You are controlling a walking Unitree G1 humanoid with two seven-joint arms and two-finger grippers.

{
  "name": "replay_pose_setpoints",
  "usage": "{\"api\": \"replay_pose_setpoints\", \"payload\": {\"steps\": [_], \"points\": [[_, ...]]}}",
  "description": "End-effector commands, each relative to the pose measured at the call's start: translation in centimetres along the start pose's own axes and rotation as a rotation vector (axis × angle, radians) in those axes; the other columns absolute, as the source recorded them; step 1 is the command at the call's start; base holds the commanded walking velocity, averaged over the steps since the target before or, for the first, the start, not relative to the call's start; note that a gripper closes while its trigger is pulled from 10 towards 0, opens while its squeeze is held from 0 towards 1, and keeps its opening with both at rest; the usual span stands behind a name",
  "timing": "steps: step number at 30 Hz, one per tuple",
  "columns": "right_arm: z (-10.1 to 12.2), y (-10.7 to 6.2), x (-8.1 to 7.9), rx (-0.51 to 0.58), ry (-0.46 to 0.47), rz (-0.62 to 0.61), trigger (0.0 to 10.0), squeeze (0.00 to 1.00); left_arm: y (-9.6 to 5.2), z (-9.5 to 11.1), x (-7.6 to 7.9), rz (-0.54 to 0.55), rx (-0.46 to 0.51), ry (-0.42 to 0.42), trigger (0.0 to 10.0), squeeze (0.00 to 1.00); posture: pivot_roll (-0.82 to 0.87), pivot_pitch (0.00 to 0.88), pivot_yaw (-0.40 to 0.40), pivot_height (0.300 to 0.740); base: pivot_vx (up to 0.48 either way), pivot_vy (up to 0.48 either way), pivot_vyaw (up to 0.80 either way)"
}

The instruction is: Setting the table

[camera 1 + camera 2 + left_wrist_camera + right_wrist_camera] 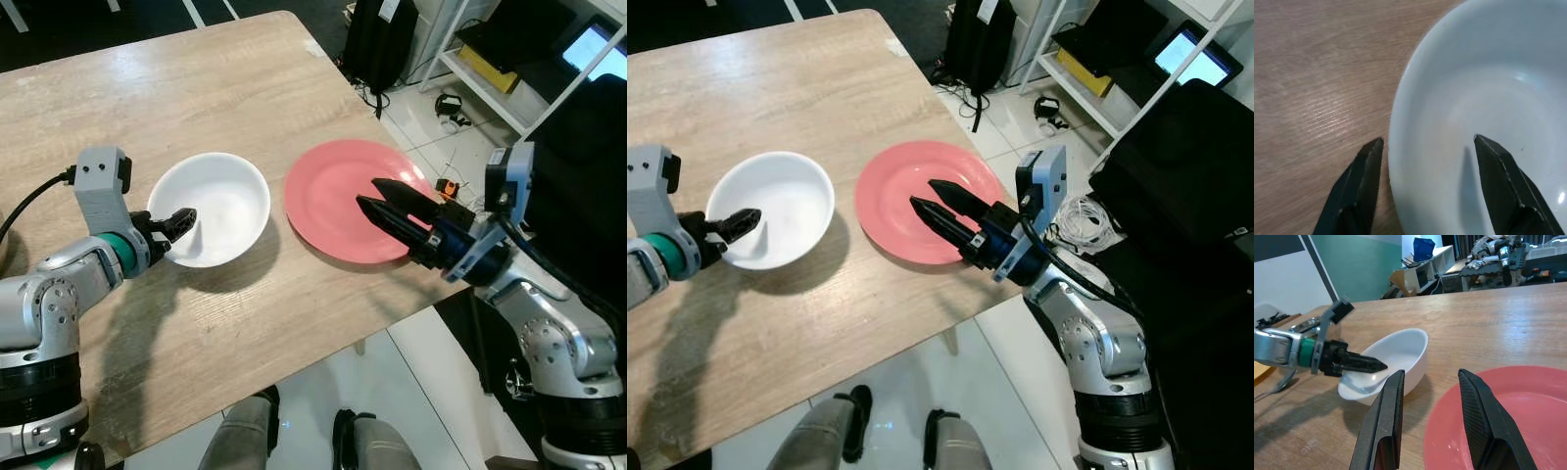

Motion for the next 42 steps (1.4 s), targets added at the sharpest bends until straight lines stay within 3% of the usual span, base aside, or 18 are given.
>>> {"api": "replay_pose_setpoints", "payload": {"steps": [1, 2, 19, 27, 28, 30, 32, 33, 35, 42], "points": [[-0.5, 0.5, -0.3, -0.021, 0.003, 0.020, 10.0, 0.00, 0.4, -0.8, -0.1, 0.005, -0.047, 0.007, 4.1, 0.00, 0.12, 0.113, 0.064, 0.740, 0.000, 0.000, 0.00], [-0.5, 0.7, -0.3, -0.018, 0.005, 0.023, 10.0, 0.00, 0.6, -0.7, -0.3, 0.012, -0.046, 0.012, 0.0, 0.00, 0.12, 0.113, 0.065, 0.740, 0.000, 0.000, 0.00], [-0.3, 0.8, -0.2, -0.015, 0.022, 0.015, 10.0, 0.00, 0.6, 1.6, 0.0, 0.040, 0.054, 0.052, 0.0, 0.00, 0.12, 0.116, 0.063, 0.740, 0.000, 0.000, 0.00], [-0.3, 0.8, 0.0, -0.009, 0.020, 0.001, 10.0, 0.00, 0.3, 3.5, -0.6, 0.061, 0.153, -0.033, 0.0, 0.00, 0.12, 0.114, 0.060, 0.740, 0.000, 0.000, 0.00], [-0.2, 0.8, 0.1, -0.007, 0.019, -0.002, 10.0, 0.00, 0.3, 3.9, -0.8, 0.071, 0.177, -0.068, 10.0, 0.00, 0.12, 0.112, 0.060, 0.740, 0.000, 0.000, 0.00], [-0.2, 0.8, 0.1, -0.007, 0.019, -0.002, 10.0, 0.00, 0.3, 3.9, -0.8, 0.071, 0.177, -0.068, 10.0, 0.00, 0.12, 0.112, 0.060, 0.740, 0.000, 0.000, 0.00], [-0.1, 0.9, 0.3, -0.002, 0.017, -0.007, 10.0, 0.00, 0.2, 5.1, -1.6, 0.097, 0.260, -0.187, 10.0, 0.00, 0.12, 0.110, 0.060, 0.740, 0.000, 0.000, 0.00], [-0.1, 0.9, 0.3, -0.002, 0.017, -0.007, 10.0, 0.00, 0.2, 5.1, -1.6, 0.097, 0.260, -0.187, 10.0, 0.00, 0.12, 0.110, 0.060, 0.740, 0.000, 0.000, 0.00], [0.0, 0.9, 0.3, 0.000, 0.016, -0.009, 10.0, 0.00, 0.2, 5.7, -2.3, 0.120, 0.315, -0.264, 10.0, 0.00, 0.12, 0.108, 0.059, 0.740, 0.000, 0.000, 0.00], [0.0, 1.0, 0.4, -0.002, 0.016, -0.005, 10.0, 0.00, 1.8, 5.3, -2.8, 0.152, 0.301, -0.329, 10.0, 0.00, 0.12, 0.096, 0.036, 0.740, 0.000, 0.000, 0.00]]}}
Point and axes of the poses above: a point about 5 cm out from each wrist's last joint towards the gripper, its own y axis pointing out of the wrist towards the gripper, its own z axis along the axis of the wrist's last joint, x = y × z, the point moved 1 cm from there along y, pointing out of the wrist towards the gripper, and after that the axes turned 5 degrees about y, right-handed, at the moved point
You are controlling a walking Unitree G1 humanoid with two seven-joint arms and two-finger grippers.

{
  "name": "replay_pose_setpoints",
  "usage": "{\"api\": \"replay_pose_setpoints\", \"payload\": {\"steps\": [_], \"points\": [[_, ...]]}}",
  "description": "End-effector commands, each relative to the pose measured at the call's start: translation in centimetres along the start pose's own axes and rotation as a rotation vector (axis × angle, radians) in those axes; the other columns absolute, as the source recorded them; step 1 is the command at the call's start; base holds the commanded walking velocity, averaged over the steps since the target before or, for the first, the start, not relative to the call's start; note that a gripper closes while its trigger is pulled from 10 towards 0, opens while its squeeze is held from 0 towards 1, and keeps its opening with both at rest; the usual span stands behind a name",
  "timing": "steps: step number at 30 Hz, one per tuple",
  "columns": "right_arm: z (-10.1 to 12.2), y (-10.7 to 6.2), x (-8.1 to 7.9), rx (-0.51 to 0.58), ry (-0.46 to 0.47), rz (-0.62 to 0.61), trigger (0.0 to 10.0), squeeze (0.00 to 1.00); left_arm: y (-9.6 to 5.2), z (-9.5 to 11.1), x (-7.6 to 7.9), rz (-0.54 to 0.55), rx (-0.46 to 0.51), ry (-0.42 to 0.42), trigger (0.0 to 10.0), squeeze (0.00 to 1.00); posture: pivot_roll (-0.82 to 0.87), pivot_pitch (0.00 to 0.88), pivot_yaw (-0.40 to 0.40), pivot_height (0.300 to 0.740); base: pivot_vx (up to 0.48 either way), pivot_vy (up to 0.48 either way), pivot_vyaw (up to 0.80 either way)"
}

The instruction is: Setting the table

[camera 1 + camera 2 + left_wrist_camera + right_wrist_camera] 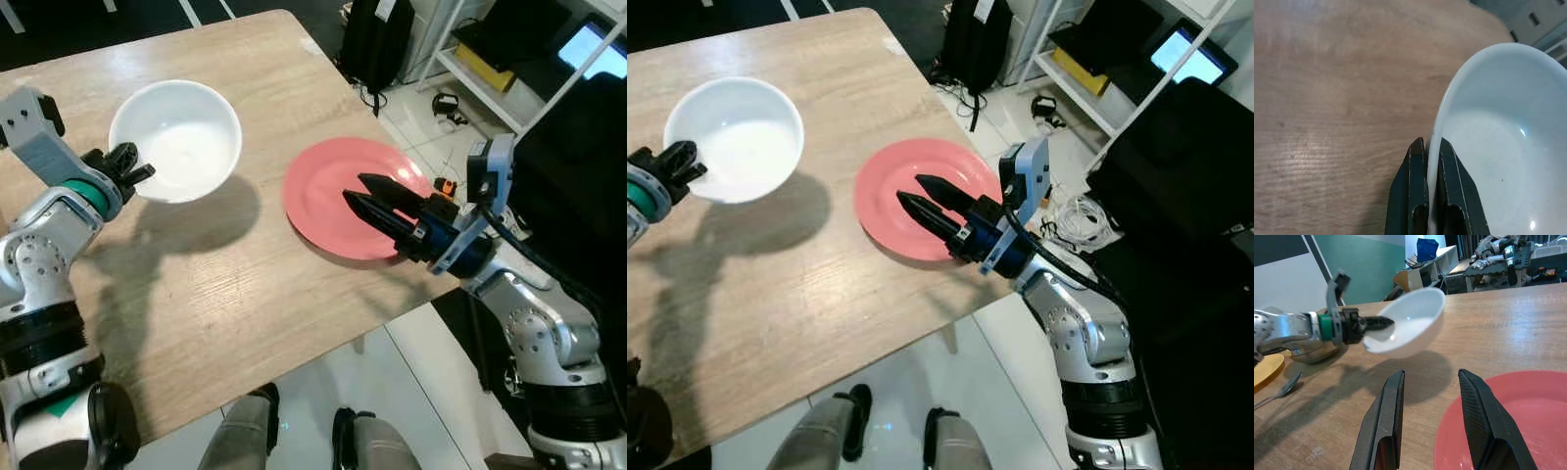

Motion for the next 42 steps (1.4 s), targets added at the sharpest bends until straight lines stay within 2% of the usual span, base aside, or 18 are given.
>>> {"api": "replay_pose_setpoints", "payload": {"steps": [1, 4, 7, 11, 12, 19, 20, 24, 26, 28, 30, 31, 32, 34, 36, 39, 41, 42], "points": [[-0.1, -0.2, 0.2, -0.006, -0.003, -0.009, 10.0, 0.00, 0.6, -0.6, 0.0, 0.015, -0.022, -0.008, 10.0, 0.00, 0.12, 0.096, 0.036, 0.740, 0.000, 0.000, 0.00], [0.0, -0.1, 0.3, -0.006, -0.004, -0.006, 10.0, 0.00, 0.9, -0.8, 0.0, 0.032, -0.030, 0.001, 10.0, 0.00, 0.11, 0.095, 0.037, 0.740, 0.000, 0.000, 0.00], [0.3, -0.1, 0.3, -0.007, -0.013, -0.003, 10.0, 0.00, 1.6, -1.5, -0.1, 0.082, -0.089, 0.083, 10.0, 0.00, 0.11, 0.091, 0.040, 0.740, 0.000, 0.000, 0.00], [0.2, -0.1, 0.3, -0.006, -0.012, -0.005, 10.0, 0.00, 1.9, -1.3, -0.4, 0.104, -0.075, 0.099, 10.0, 0.01, 0.10, 0.090, 0.043, 0.740, 0.000, 0.000, 0.00], [0.2, -0.1, 0.3, -0.006, -0.012, -0.005, 10.0, 0.00, 1.9, -1.4, -0.5, 0.104, -0.077, 0.098, 10.0, 1.00, 0.10, 0.089, 0.044, 0.740, 0.000, 0.000, 0.00], [0.2, -0.2, 0.2, -0.003, -0.010, -0.006, 10.0, 0.00, 2.2, -1.0, -0.2, 0.069, -0.041, 0.085, 10.0, 1.00, 0.10, 0.096, 0.044, 0.740, 0.000, 0.000, 0.00], [0.2, -0.2, 0.2, -0.003, -0.010, -0.006, 10.0, 0.00, 2.2, -0.9, -0.1, 0.064, -0.033, 0.085, 10.0, 0.00, 0.10, 0.096, 0.044, 0.740, 0.000, 0.000, 0.00], [0.2, -0.2, 0.3, -0.003, -0.010, -0.008, 10.0, 0.00, 2.1, -0.5, 0.5, 0.024, -0.001, 0.113, 10.0, 0.00, 0.10, 0.098, 0.045, 0.740, 0.000, 0.000, 0.00], [0.2, -0.2, 0.3, -0.002, -0.009, -0.012, 10.0, 0.00, 1.5, 0.4, 1.6, -0.012, 0.074, 0.196, 10.0, 0.00, 0.10, 0.100, 0.047, 0.740, 0.000, 0.000, 0.00], [0.2, -0.2, 0.3, -0.002, -0.009, -0.012, 10.0, 0.00, 1.5, 0.4, 1.6, -0.012, 0.074, 0.196, 10.0, 0.00, 0.10, 0.100, 0.047, 0.740, 0.000, 0.000, 0.00], [0.2, -0.3, 0.3, 0.002, -0.008, -0.022, 10.0, 0.00, 0.5, 1.1, 3.1, -0.047, 0.149, 0.291, 10.0, 0.00, 0.11, 0.103, 0.052, 0.740, 0.000, 0.000, 0.00], [0.2, -0.3, 0.3, 0.002, -0.008, -0.022, 10.0, 0.00, 0.5, 1.1, 3.1, -0.047, 0.149, 0.291, 10.0, 0.00, 0.11, 0.103, 0.052, 0.740, 0.000, 0.000, 0.00], [0.2, -0.3, 0.4, 0.005, -0.006, -0.026, 10.0, 0.00, -0.2, 1.3, 4.2, -0.075, 0.173, 0.322, 10.0, 0.00, 0.11, 0.103, 0.052, 0.740, 0.000, 0.000, 0.00], [0.1, -0.3, 0.3, 0.007, -0.004, -0.029, 10.0, 0.00, -0.8, 1.4, 4.9, -0.096, 0.190, 0.340, 10.0, 0.00, 0.11, 0.104, 0.056, 0.740, 0.000, 0.000, 0.00], [0.1, -0.3, 0.3, 0.007, -0.004, -0.029, 10.0, 0.00, -0.8, 1.4, 4.9, -0.096, 0.190, 0.340, 10.0, 0.00, 0.11, 0.104, 0.056, 0.740, 0.000, 0.000, 0.00], [0.1, -0.3, 0.4, 0.012, -0.002, -0.033, 10.0, 0.00, -2.4, 1.5, 7.1, -0.164, 0.240, 0.409, 10.0, 0.00, 0.11, 0.104, 0.053, 0.740, 0.000, 0.000, 0.00], [0.1, -0.3, 0.4, 0.012, -0.002, -0.033, 10.0, 0.00, -2.4, 1.5, 7.1, -0.164, 0.240, 0.409, 10.0, 0.00, 0.11, 0.104, 0.053, 0.740, 0.000, 0.000, 0.00], [0.1, -0.3, 0.4, 0.013, -0.003, -0.035, 10.0, 0.00, -2.6, 1.5, 7.7, -0.184, 0.261, 0.440, 10.0, 0.00, 0.11, 0.104, 0.053, 0.740, 0.000, 0.000, 0.00]]}}
Point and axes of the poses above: a point about 5 cm out from each wrist's last joint towards the gripper, its own y axis pointing out of the wrist towards the gripper, its own z axis along the axis of the wrist's last joint, x = y × z, the point moved 1 cm from there along y, pointing out of the wrist towards the gripper, and after that the axes turned 5 degrees about y, right-handed, at the moved point
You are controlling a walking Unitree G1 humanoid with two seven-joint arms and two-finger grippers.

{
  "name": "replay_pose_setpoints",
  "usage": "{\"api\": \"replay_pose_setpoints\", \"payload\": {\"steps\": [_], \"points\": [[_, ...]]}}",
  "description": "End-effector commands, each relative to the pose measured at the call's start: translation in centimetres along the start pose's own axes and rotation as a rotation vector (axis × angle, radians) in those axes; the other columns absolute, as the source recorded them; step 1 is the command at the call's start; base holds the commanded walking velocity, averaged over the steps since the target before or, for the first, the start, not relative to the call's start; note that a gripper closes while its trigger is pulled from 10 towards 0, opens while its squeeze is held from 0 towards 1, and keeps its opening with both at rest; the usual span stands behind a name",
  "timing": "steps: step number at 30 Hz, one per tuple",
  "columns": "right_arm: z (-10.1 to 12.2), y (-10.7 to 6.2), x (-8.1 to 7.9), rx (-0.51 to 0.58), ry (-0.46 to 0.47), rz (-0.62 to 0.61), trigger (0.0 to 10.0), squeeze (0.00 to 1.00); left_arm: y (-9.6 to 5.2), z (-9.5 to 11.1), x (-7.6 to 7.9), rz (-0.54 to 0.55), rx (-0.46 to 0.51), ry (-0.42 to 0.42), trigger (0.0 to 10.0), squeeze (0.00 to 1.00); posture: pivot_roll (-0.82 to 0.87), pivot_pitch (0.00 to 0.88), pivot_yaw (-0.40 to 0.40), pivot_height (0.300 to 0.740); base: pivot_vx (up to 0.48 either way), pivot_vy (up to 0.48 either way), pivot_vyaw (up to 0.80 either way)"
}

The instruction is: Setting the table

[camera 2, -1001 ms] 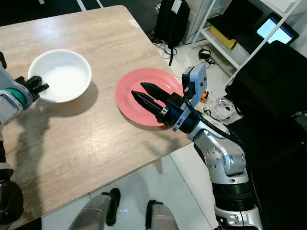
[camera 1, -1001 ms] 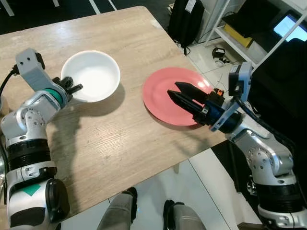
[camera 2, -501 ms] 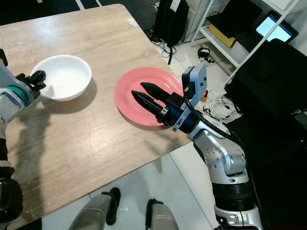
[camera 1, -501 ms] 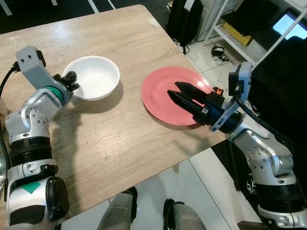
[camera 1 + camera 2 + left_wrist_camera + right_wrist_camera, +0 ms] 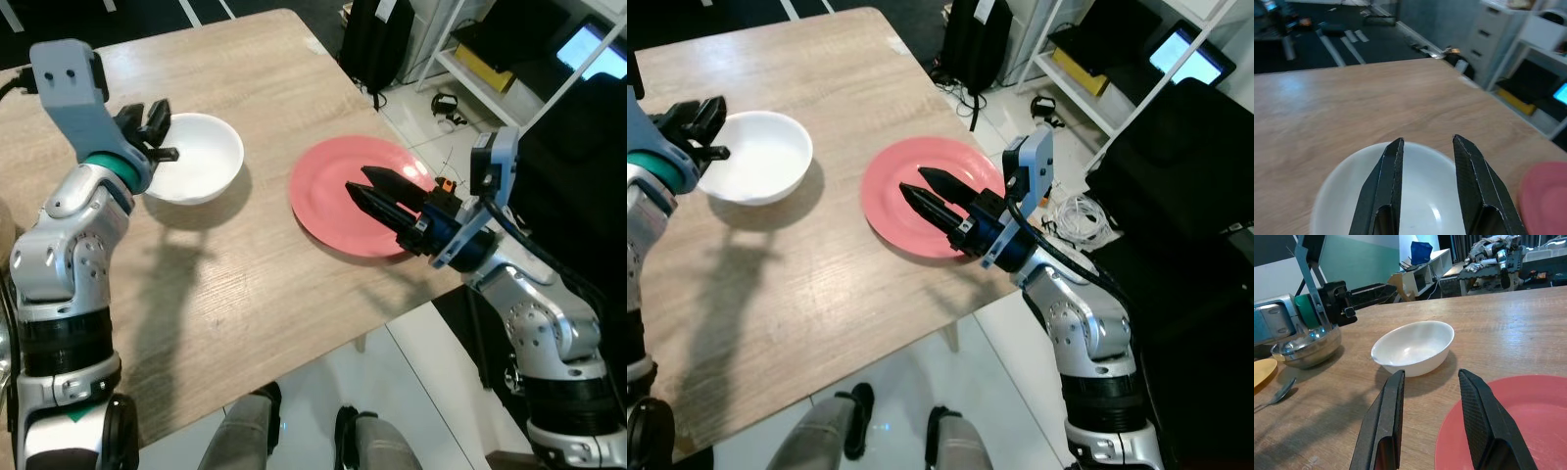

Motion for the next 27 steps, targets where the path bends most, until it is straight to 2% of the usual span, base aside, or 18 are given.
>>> {"api": "replay_pose_setpoints", "payload": {"steps": [1, 3, 4, 5, 7, 8, 9, 10, 11, 13, 15, 16, 19, 23, 27], "points": [[-0.2, -0.4, 0.1, -0.002, -0.001, -0.014, 10.0, 0.00, -0.3, -0.2, 0.3, -0.012, -0.002, 0.016, 10.0, 0.00, 0.11, 0.104, 0.053, 0.740, 0.000, 0.000, 0.00], [0.0, -0.4, 0.6, 0.016, -0.016, -0.059, 10.0, 0.00, -0.7, -0.2, 2.5, -0.124, 0.040, 0.150, 10.0, 0.00, 0.11, 0.101, 0.048, 0.740, 0.000, 0.000, 0.00], [0.0, -0.4, 0.6, 0.016, -0.016, -0.059, 10.0, 0.00, -0.7, -0.2, 2.5, -0.124, 0.040, 0.150, 10.0, 0.00, 0.11, 0.101, 0.048, 0.740, 0.000, 0.000, 0.00], [0.1, -0.5, 0.8, 0.026, -0.025, -0.084, 10.0, 0.00, -0.9, -0.4, 3.2, -0.159, 0.050, 0.197, 10.0, 0.00, 0.11, 0.101, 0.048, 0.740, 0.000, 0.000, 0.00], [0.1, -0.5, 0.8, 0.026, -0.025, -0.084, 10.0, 0.00, -0.9, -0.4, 3.2, -0.159, 0.050, 0.197, 10.0, 0.00, 0.11, 0.101, 0.048, 0.740, 0.000, 0.000, 0.00], [0.5, -0.7, 1.6, 0.064, -0.037, -0.166, 10.0, 0.00, -1.1, -0.7, 3.7, -0.187, 0.073, 0.275, 10.0, 0.00, 0.11, 0.100, 0.046, 0.740, 0.000, 0.000, 0.00], [0.5, -0.7, 1.6, 0.064, -0.037, -0.166, 10.0, 0.00, -1.1, -0.7, 3.7, -0.187, 0.073, 0.275, 10.0, 0.00, 0.11, 0.100, 0.046, 0.740, 0.000, 0.000, 0.00], [1.0, -1.6, 3.1, 0.132, -0.082, -0.359, 10.0, 0.00, -1.5, -1.2, 4.0, -0.177, 0.089, 0.316, 10.0, 0.00, 0.10, 0.096, 0.052, 0.740, 0.000, 0.000, 0.00], [1.0, -1.6, 3.1, 0.132, -0.082, -0.359, 10.0, 0.00, -1.5, -1.2, 4.0, -0.177, 0.089, 0.316, 10.0, 0.00, 0.10, 0.096, 0.052, 0.740, 0.000, 0.000, 0.00], [1.3, -3.9, 5.2, 0.220, -0.162, -0.692, 10.0, 0.00, -2.1, -2.3, 4.7, -0.155, 0.099, 0.318, 10.0, 0.00, 0.09, 0.092, 0.059, 0.740, 0.000, 0.000, 0.00], [1.3, -3.9, 5.2, 0.220, -0.162, -0.692, 10.0, 0.00, -2.1, -2.3, 4.7, -0.155, 0.099, 0.318, 10.0, 0.00, 0.09, 0.092, 0.059, 0.740, 0.000, 0.000, 0.00], [1.0, -5.7, 6.0, 0.254, -0.193, -0.882, 10.0, 0.00, -2.2, -3.1, 5.6, -0.153, 0.084, 0.291, 10.0, 0.00, 0.07, 0.081, 0.075, 0.740, 0.000, 0.000, 0.00], [0.9, -6.2, 6.1, 0.256, -0.206, -0.926, 10.0, 0.00, -2.2, -3.3, 5.8, -0.153, 0.079, 0.284, 10.0, 0.00, 0.07, 0.081, 0.075, 0.740, 0.000, 0.000, 0.00], [0.5, -7.4, 6.4, 0.273, -0.205, -1.021, 10.0, 0.00, -1.3, -3.4, 6.3, -0.154, 0.079, 0.260, 10.0, 0.00, 0.05, 0.072, 0.085, 0.740, 0.000, 0.000, 0.00], [0.3, -7.8, 6.5, 0.281, -0.200, -1.054, 10.0, 0.00, -0.7, -3.5, 6.5, -0.156, 0.085, 0.251, 10.0, 0.00, 0.02, 0.047, 0.107, 0.740, 0.000, 0.000, 0.00]]}}
Point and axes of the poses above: a point about 5 cm out from each wrist's last joint towards the gripper, its own y axis pointing out of the wrist towards the gripper, its own z axis along the axis of the wrist's last joint, x = y × z, the point moved 1 cm from there along y, pointing out of the wrist towards the gripper, and after that the axes turned 5 degrees about y, right-handed, at the moved point
